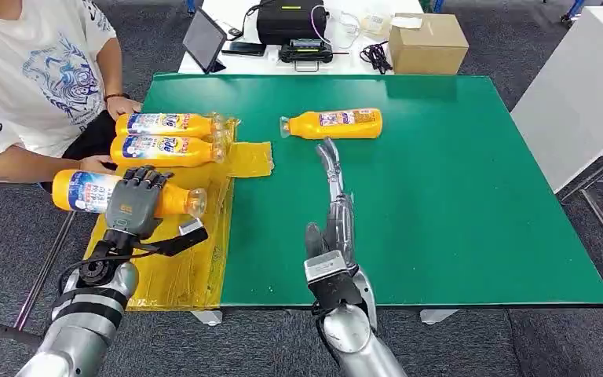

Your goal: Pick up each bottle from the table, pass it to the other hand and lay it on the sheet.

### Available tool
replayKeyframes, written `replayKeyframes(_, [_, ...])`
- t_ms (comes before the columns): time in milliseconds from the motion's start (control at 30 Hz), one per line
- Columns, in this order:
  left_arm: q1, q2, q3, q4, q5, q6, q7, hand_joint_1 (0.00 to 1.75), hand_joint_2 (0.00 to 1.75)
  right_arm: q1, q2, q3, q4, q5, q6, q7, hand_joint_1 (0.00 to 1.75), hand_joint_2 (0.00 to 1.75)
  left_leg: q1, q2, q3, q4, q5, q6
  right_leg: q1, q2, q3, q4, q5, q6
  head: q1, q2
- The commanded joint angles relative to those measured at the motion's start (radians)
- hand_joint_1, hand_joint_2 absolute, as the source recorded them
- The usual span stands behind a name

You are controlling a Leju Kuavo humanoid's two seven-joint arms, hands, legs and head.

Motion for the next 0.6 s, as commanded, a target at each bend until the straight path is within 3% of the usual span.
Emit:
replayKeyframes(33, [-0.123, 0.008, -0.046, 0.300, 0.021, 0.000, 0.040, 1.75, 1.75, -0.009, -0.042, 0.019, -0.016, -0.001, 0.007, 0.014, 0.00, 0.00, 0.001, -0.001, 0.002, 0.000, -0.001, -0.001, 0.001, -0.001, 0.003, -0.001, -0.001, -0.002, 0.000, 0.000])
replayKeyframes(300, [-0.112, 0.033, -0.072, 0.306, -0.023, 0.000, 0.127, 1.75, 1.75, -0.005, -0.035, 0.022, 0.006, 0.012, 0.029, 0.028, 0.00, 0.00, 0.002, 0.002, 0.003, 0.000, -0.001, -0.002, 0.002, 0.001, 0.003, -0.001, -0.001, -0.002, -0.001, 0.000])
replayKeyframes(400, [-0.122, 0.021, -0.050, 0.338, 0.030, 0.000, 0.089, 1.75, 1.75, -0.003, -0.034, 0.022, 0.016, 0.016, 0.038, 0.036, 0.00, 0.00, 0.002, 0.002, 0.003, 0.000, -0.002, -0.002, 0.002, 0.000, 0.004, -0.001, -0.001, -0.002, 0.000, 0.000])
replayKeyframes(600, [-0.129, 0.017, -0.079, 0.375, -0.003, -0.030, 0.125, 1.75, 1.75, -0.003, -0.034, 0.026, 0.031, 0.066, 0.020, 0.037, 0.00, 0.00, 0.001, 0.001, 0.002, 0.000, -0.001, -0.001, 0.002, 0.000, 0.003, -0.001, 0.000, -0.002, 0.000, 0.000])
